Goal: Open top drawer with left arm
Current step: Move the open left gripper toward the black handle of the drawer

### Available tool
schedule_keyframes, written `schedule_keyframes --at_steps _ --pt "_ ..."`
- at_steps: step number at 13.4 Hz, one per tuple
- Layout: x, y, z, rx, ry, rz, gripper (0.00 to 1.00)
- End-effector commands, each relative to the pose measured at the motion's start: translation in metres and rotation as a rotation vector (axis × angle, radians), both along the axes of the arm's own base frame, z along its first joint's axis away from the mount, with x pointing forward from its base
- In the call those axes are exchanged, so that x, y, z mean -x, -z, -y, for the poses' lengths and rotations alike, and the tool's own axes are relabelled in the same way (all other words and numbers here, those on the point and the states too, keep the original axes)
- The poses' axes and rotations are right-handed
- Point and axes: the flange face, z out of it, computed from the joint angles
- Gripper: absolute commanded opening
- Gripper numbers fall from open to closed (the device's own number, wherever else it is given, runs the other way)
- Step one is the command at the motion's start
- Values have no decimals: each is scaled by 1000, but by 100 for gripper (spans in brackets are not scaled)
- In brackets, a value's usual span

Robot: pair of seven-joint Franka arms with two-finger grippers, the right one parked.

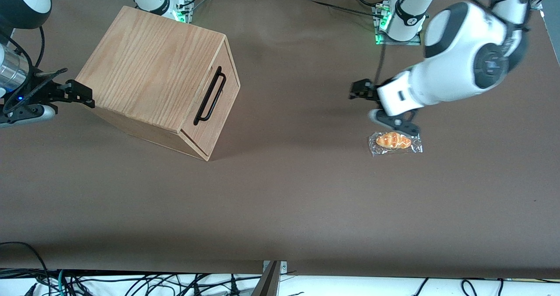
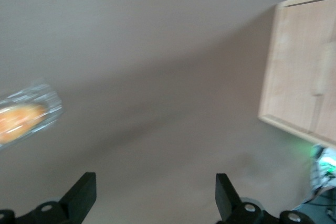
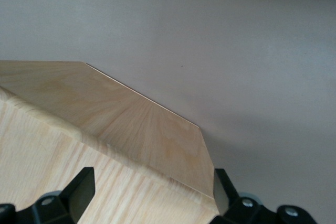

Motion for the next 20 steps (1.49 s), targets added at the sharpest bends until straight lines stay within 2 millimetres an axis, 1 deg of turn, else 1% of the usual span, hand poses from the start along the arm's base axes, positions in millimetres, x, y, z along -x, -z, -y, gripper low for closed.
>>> schedule_keyframes --at_steps 1,2,4,5,6,7,8,10,12,15,16,19,20 --pt "6 8 66 93 -2 35 100" --pt "14 16 98 100 -18 52 100" --pt "44 41 169 87 -38 72 100" --pt "53 48 192 93 -63 88 100" --pt "57 49 214 111 -93 109 100" --pt "60 54 230 120 -113 106 100" --pt "62 58 242 119 -135 89 100" --pt "68 58 269 129 -149 78 100" --pt "74 65 288 139 -154 83 100" --pt "89 85 312 153 -159 108 100" --pt "94 89 317 151 -151 106 100" --pt "95 89 320 154 -156 101 100" --pt "94 83 322 168 -157 106 100"
